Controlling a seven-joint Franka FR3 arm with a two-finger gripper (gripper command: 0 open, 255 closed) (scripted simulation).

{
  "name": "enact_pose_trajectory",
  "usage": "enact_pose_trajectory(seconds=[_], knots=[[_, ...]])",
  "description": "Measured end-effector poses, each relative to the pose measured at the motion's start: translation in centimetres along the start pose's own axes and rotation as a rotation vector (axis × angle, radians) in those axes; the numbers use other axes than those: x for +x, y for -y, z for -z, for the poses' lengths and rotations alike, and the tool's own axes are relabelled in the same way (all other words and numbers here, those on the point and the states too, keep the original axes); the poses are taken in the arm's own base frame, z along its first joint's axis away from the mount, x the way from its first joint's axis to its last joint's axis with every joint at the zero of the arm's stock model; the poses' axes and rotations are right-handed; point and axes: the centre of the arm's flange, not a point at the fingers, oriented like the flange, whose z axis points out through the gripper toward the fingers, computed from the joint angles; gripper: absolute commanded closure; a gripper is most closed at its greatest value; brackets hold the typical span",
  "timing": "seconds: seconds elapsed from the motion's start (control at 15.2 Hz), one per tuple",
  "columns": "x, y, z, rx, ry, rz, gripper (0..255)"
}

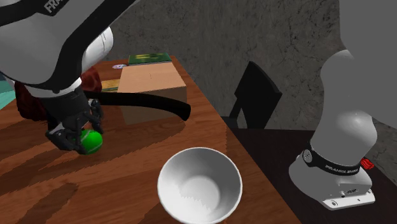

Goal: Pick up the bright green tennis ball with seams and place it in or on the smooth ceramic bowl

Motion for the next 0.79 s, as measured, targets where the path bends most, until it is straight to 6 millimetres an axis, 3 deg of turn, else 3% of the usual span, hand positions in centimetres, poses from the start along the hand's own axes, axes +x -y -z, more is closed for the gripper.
enact_pose_trajectory(seconds=[0.79], knots=[[-0.1, -0.4, 6.4, 0.0, 0.0, 0.0, 255]])
